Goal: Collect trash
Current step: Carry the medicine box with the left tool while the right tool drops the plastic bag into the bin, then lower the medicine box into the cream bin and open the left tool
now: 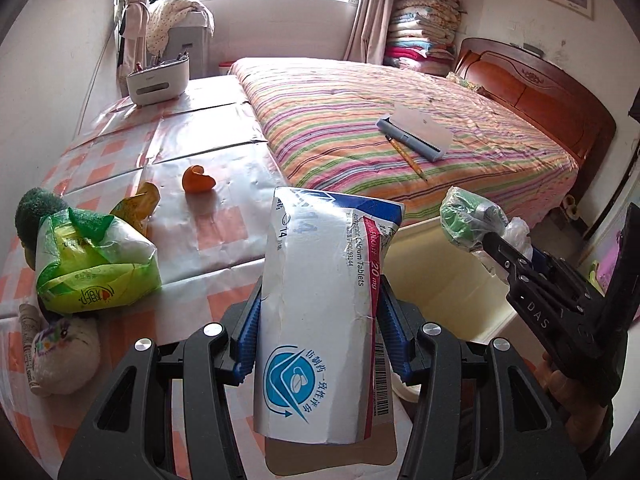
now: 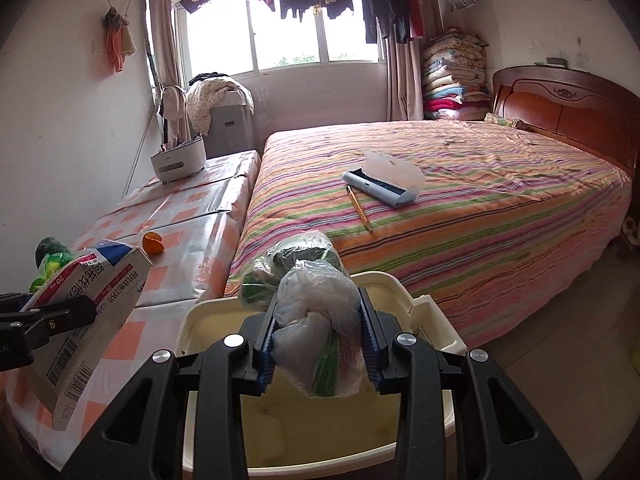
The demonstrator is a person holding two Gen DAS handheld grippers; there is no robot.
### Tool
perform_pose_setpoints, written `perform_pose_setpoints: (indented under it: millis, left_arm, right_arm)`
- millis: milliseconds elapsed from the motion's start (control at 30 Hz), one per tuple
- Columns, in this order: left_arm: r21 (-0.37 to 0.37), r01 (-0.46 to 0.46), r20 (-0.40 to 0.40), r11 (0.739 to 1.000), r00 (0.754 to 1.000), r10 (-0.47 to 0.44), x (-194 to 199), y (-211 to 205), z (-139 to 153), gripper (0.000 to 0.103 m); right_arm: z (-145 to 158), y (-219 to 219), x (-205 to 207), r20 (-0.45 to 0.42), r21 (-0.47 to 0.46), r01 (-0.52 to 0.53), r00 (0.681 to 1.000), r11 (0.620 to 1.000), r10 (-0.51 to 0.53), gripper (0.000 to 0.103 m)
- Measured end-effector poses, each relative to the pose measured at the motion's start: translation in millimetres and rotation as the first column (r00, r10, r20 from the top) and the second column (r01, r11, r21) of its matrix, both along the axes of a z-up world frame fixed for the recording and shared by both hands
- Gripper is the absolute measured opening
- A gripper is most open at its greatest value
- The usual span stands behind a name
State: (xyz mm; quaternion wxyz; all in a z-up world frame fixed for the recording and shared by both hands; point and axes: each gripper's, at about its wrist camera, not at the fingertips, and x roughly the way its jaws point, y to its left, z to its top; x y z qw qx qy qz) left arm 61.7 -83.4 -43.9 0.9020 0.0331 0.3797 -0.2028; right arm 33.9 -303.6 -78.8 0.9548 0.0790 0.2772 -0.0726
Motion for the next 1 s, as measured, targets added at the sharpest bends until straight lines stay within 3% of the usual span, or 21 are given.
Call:
perform_pose_setpoints:
  millis: [100,533,667,1000]
  left_arm:
    - [0.003,0.033,0.031,0.999,0.999,-0.034,3,-17,10,0.050]
    - [-0.028,0.150,-0.012,0.988,0.989,-0.150,6,-63,-3,0.051]
    - [-0.021,0.160,-0.035,0.987,0.986,-0.161,8,-70,-12,0.051]
    - [-0.016,0.183,-0.098,0.983,0.978,-0.184,17,-85,-32,0.051]
  right_arm:
    - [-2,-11,-4,-0.009,0.001,0.047,0.999,0.999,-0.047,0.034]
    - [-19,-47,-7,-0.094,0.020,0.170,0.981,0.985,-0.167,0.039]
    - [-16,-49,-10,-0.070,0.038,0.187,0.980,0.982,-0.184,0.061]
    - [-2,-71,-27,0.036,0.152,0.256,0.964,0.955,-0.264,0.063]
